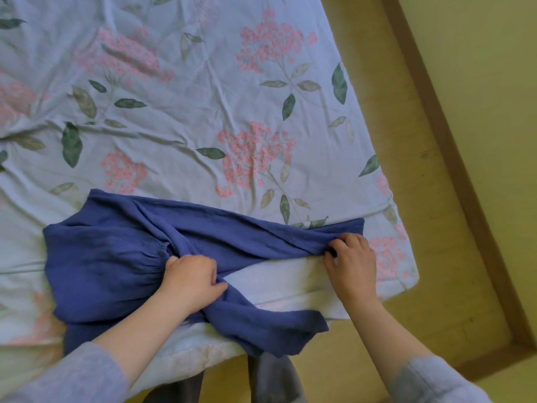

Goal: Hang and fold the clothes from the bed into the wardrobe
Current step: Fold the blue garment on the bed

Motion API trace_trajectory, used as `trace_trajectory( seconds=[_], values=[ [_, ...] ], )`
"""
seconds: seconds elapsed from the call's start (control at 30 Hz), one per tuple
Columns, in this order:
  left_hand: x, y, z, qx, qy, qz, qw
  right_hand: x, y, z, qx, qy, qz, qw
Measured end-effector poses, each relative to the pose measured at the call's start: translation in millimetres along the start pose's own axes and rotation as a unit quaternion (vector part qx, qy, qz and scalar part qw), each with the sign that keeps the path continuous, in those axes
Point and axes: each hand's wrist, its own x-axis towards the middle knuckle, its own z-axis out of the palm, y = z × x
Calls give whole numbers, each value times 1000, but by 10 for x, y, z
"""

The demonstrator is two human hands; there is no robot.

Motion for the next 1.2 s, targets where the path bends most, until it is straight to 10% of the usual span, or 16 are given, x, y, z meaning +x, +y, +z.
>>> trace_trajectory(
  seconds=[0.13,0.33,0.6,0.8,0.97,1.2],
  values=[
    [220,95,-180,-179,176,71,965,15,-2,-87,122,44,-13,992],
    [685,337,-330,-37,64,122,990,9,-64,-320,270,12,63,961],
    [794,294,-564,-231,87,96,964,128,158,-541,403,-317,177,840],
    [987,161,-802,-280,146,120,941,329,450,-736,584,-283,186,737],
    [1246,243,-796,-230,153,93,957,436,445,-463,349,-231,174,891],
    [1480,466,-744,-217,150,83,961,493,446,-164,398,-143,238,874]
  ],
)
